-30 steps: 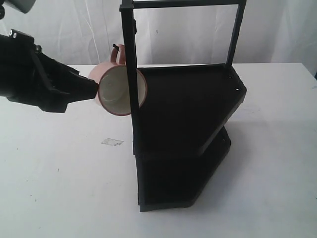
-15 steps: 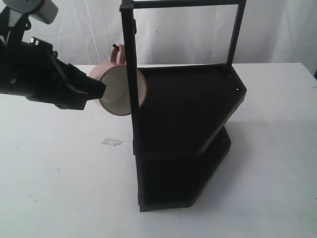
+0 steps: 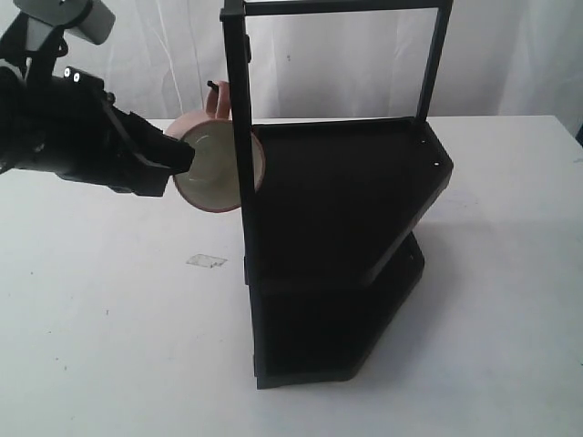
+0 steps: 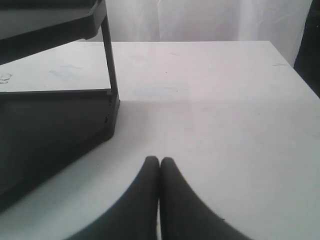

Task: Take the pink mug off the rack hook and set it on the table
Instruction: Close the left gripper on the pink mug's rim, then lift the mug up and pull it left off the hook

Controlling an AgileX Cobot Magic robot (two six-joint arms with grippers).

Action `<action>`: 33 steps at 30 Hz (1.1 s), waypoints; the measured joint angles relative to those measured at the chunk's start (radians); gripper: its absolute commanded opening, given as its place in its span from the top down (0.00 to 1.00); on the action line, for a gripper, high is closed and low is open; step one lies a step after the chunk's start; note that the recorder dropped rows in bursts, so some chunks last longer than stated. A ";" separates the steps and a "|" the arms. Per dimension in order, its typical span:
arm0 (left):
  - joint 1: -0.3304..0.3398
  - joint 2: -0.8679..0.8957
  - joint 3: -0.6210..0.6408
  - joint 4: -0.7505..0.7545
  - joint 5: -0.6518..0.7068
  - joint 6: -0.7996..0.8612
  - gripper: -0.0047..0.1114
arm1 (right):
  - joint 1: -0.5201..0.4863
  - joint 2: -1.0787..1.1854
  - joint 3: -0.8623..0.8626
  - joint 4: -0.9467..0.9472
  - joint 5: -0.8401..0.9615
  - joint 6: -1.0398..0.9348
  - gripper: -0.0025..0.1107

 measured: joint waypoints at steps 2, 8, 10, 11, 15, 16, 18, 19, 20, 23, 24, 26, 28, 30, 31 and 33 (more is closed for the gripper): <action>0.000 0.000 0.000 0.036 -0.013 -0.004 0.52 | 0.000 0.000 0.000 0.000 0.000 0.000 0.98; 0.000 0.014 0.000 0.070 -0.034 -0.018 0.52 | 0.000 0.000 0.000 0.000 0.000 0.000 0.98; 0.000 0.026 0.000 0.074 -0.035 -0.018 0.52 | 0.000 0.000 0.000 0.000 0.000 0.000 0.98; 0.000 0.034 0.000 0.081 -0.037 -0.018 0.52 | 0.000 0.000 0.000 0.000 0.000 0.000 0.98; 0.000 0.045 0.000 0.094 -0.039 -0.018 0.53 | 0.000 0.000 0.000 0.000 0.000 0.000 0.98; 0.000 0.045 0.000 0.094 -0.041 -0.018 0.55 | 0.000 0.000 0.000 0.000 0.000 0.000 0.98; 0.000 0.045 0.000 0.094 -0.042 -0.018 0.62 | 0.000 0.000 0.000 0.000 0.000 0.000 0.98; 0.000 0.045 0.000 0.094 -0.043 -0.018 0.67 | 0.000 0.000 0.000 0.000 0.000 0.000 0.98; 0.000 0.045 0.000 0.094 -0.045 -0.018 0.72 | 0.000 0.000 0.000 0.000 0.000 0.000 0.98; 0.000 0.045 0.000 0.106 -0.073 -0.019 0.86 | 0.000 0.000 0.000 0.000 0.000 0.000 0.98; 0.002 0.045 -0.002 0.108 -0.077 -0.019 0.91 | 0.000 0.000 0.000 0.000 0.000 0.000 0.98; 0.002 0.045 -0.004 0.108 -0.074 -0.019 0.96 | 0.000 0.000 0.000 0.000 0.000 0.000 0.98; 0.002 0.045 -0.005 0.103 -0.062 -0.022 0.96 | 0.000 0.000 0.000 0.000 0.000 0.000 0.98; 0.000 0.045 -0.005 0.099 -0.055 -0.022 0.96 | 0.000 0.000 0.000 0.000 0.000 0.000 0.98; 0.000 0.045 -0.005 0.099 -0.055 -0.022 0.96 | 0.000 0.000 0.000 0.000 0.000 0.000 0.98; 0.000 0.045 -0.005 0.095 -0.053 -0.022 0.96 | 0.000 0.000 0.000 0.000 0.000 0.000 0.98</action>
